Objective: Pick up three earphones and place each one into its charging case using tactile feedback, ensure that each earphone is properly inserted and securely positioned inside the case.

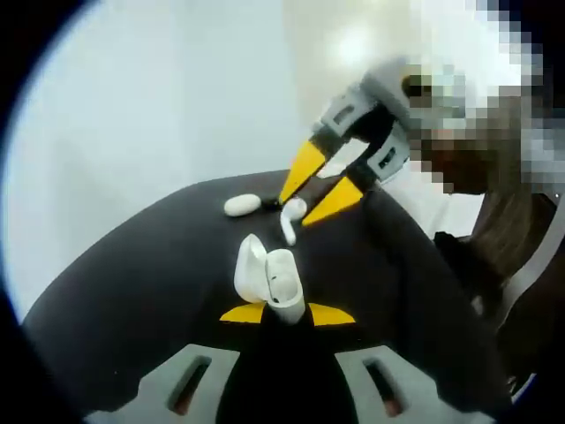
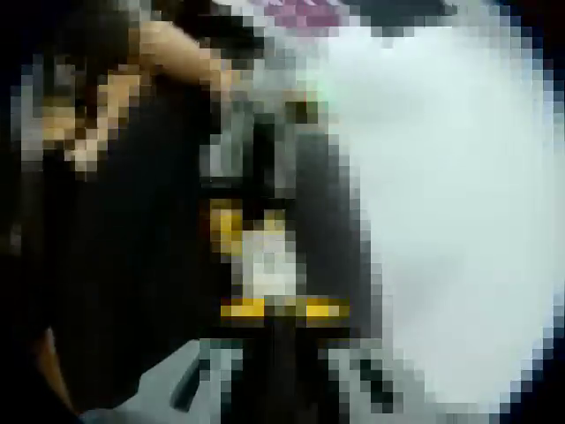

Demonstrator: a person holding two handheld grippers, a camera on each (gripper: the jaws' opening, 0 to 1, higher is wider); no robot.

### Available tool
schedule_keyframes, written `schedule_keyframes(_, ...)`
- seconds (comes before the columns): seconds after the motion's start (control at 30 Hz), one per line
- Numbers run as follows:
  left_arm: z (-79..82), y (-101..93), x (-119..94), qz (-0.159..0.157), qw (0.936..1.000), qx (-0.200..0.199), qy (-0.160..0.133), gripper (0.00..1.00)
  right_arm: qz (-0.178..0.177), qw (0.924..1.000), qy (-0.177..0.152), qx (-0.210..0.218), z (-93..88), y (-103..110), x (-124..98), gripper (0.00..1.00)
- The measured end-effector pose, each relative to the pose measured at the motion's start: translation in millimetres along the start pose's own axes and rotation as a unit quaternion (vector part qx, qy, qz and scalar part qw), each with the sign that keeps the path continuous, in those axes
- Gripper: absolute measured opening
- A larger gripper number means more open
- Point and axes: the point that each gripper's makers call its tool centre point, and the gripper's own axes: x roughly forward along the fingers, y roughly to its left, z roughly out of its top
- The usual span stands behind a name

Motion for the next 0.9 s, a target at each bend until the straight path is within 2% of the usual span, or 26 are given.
schedule_keyframes(0.07,0.0,0.4,-0.1,0.0,1.0,0.0,0.0,0.14,-0.001,1.0,0.003,-0.005,3.1,-1.6,2.5,0.13)
schedule_keyframes(0.2,0.7,0.5,0.2,0.002,1.0,0.005,0.003,0.14,0.014,0.9975,0.043,-0.055,-0.9,-2.2,5.3,0.13)
schedule_keyframes(0.3,0.9,0.4,0.5,0.004,1.0,0.006,0.004,0.14,0.03,0.993,0.073,-0.089,-4.0,1.4,6.4,0.13)
schedule_keyframes(0.5,1.7,0.0,1.3,0.005,0.9999,0.009,0.005,0.14,0.041,0.994,0.067,-0.076,6.2,6.3,11.2,0.13)
schedule_keyframes(0.6,2.0,-0.6,1.4,0.005,0.9999,0.008,0.005,0.14,0.047,0.9932,0.082,-0.067,1.4,6.0,12.3,0.12)
schedule_keyframes(0.83,2.2,-0.6,2.0,0.004,0.9999,0.007,0.005,0.14,0.047,0.9884,0.109,-0.094,-3.7,-3.1,4.7,0.12)
schedule_keyframes(0.9,1.9,0.2,2.3,0.006,0.9999,-0.005,0.009,0.14,0.051,0.9863,0.118,-0.104,-1.8,-2.9,4.3,0.12)
